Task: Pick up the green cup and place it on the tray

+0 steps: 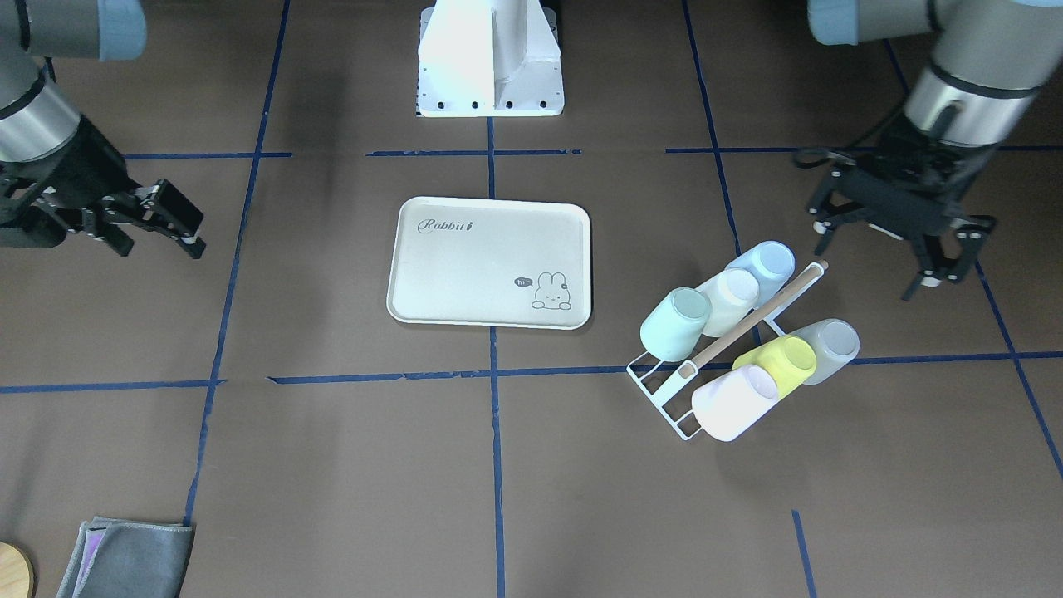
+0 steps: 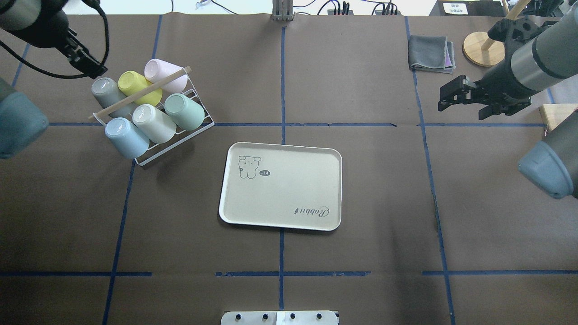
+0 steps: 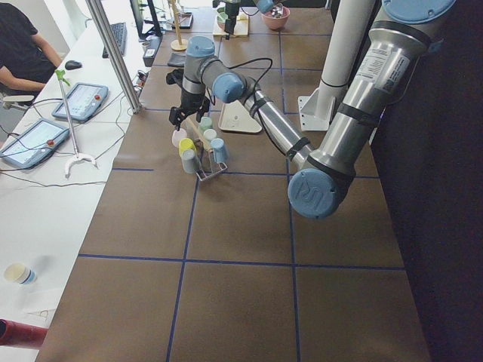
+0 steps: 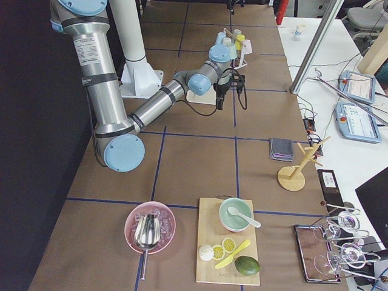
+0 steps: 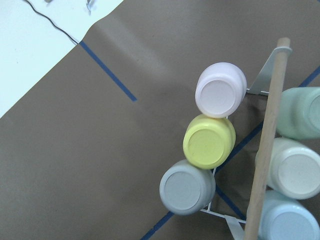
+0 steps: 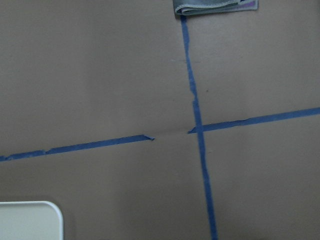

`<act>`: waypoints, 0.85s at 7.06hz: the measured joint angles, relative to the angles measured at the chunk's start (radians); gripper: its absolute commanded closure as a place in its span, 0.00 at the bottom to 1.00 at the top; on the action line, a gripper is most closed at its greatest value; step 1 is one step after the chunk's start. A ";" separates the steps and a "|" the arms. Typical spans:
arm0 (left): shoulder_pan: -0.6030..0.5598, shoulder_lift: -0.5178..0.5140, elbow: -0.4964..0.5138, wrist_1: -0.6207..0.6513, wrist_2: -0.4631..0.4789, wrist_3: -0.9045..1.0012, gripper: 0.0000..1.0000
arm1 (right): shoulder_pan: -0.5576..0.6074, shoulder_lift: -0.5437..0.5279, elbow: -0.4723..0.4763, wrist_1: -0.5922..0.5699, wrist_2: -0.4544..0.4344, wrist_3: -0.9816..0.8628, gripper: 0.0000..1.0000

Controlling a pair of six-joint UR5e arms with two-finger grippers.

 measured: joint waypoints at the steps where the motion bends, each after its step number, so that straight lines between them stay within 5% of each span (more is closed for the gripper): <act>1: 0.092 -0.028 -0.020 0.030 0.125 0.002 0.00 | 0.046 -0.014 -0.002 -0.048 0.001 -0.116 0.00; 3: 0.313 -0.090 -0.035 0.132 0.439 0.038 0.00 | 0.122 -0.044 -0.007 -0.109 0.007 -0.279 0.00; 6: 0.511 -0.180 0.059 0.265 0.789 0.298 0.00 | 0.216 -0.110 -0.028 -0.122 0.059 -0.452 0.00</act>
